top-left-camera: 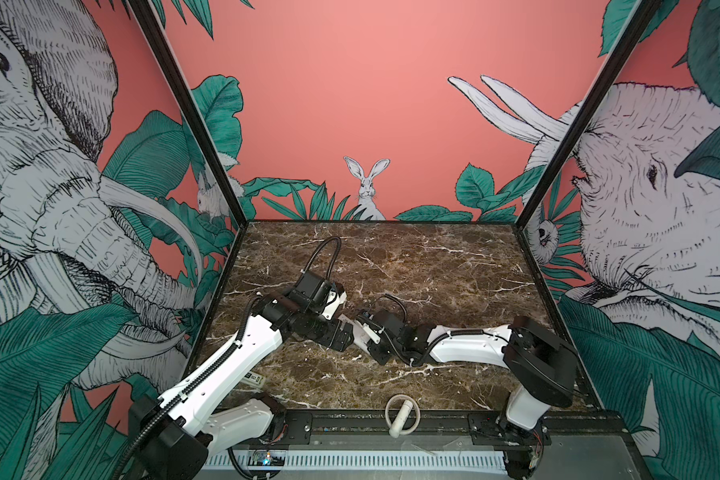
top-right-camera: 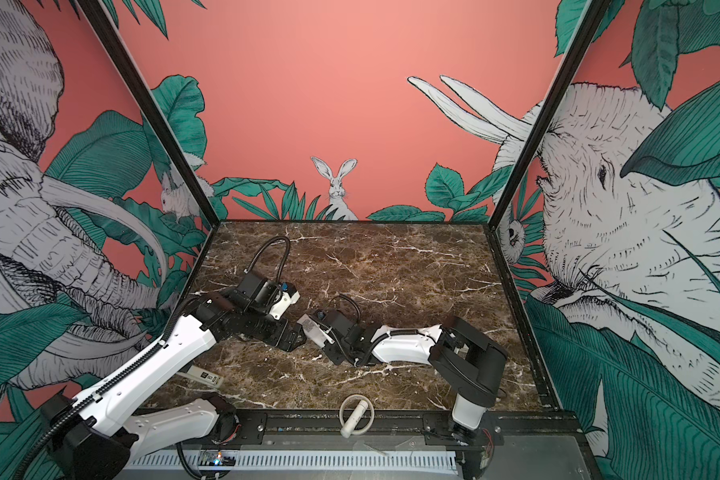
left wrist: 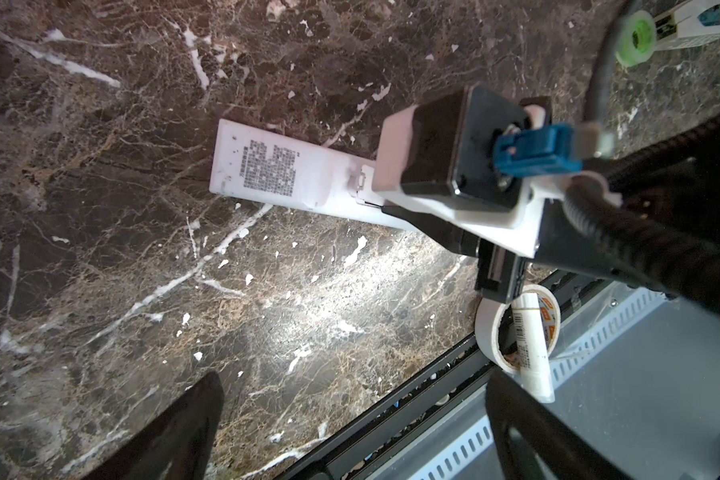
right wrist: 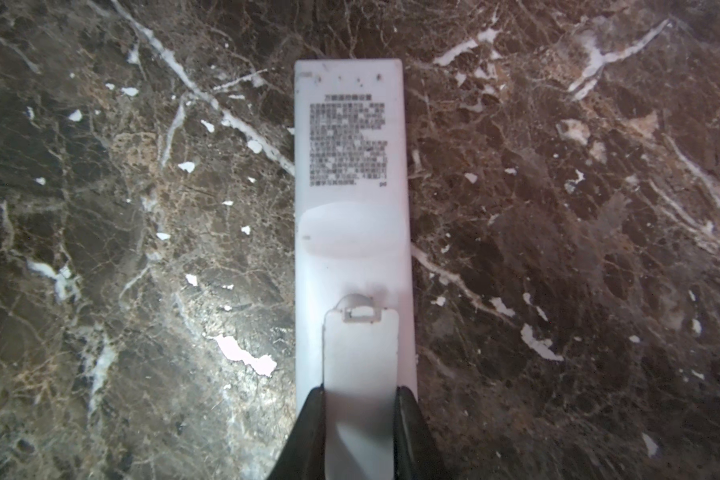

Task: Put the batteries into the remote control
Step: 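Press the cover onto the compartment with the right gripper while the left steadies the remote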

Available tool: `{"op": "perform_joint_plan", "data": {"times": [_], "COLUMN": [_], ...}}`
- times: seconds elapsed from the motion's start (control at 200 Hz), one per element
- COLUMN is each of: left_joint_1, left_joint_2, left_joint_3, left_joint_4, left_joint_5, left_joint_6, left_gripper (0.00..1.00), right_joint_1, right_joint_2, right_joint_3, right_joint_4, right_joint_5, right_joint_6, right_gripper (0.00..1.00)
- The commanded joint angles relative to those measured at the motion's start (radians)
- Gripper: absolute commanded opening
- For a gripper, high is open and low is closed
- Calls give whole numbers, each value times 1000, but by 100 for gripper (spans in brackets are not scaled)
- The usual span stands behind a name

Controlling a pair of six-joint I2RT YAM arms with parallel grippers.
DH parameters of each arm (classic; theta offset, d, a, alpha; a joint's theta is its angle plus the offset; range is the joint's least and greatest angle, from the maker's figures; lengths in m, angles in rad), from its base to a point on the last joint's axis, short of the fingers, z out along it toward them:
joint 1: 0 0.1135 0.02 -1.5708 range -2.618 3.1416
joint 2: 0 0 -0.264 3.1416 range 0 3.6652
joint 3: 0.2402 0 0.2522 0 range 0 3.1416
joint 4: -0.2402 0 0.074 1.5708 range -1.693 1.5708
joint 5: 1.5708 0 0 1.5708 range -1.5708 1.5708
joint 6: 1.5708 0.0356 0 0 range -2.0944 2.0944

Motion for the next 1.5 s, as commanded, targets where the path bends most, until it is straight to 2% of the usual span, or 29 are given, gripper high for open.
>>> {"op": "perform_joint_plan", "data": {"times": [0.0, 0.605, 0.935, 1.495], "left_joint_1": [6, 5, 4, 4], "left_joint_2": [-6, -9, -12, -14], "left_joint_3": [-10, -22, -27, -29], "left_joint_4": [-5, 3, 7, 9], "left_joint_5": [2, -3, -9, -14], "left_joint_6": [14, 8, 4, 3], "left_gripper": [99, 99, 99, 99], "right_joint_1": [-16, -21, -32, -35], "right_joint_2": [-20, -48, -71, -48], "right_joint_3": [-32, -65, -79, -65], "right_joint_4": [-32, -9, -9, -3], "right_joint_5": [0, -102, -91, -124], "right_joint_6": [-15, -108, -184, -198], "right_gripper": [18, 21, 21, 22]}}
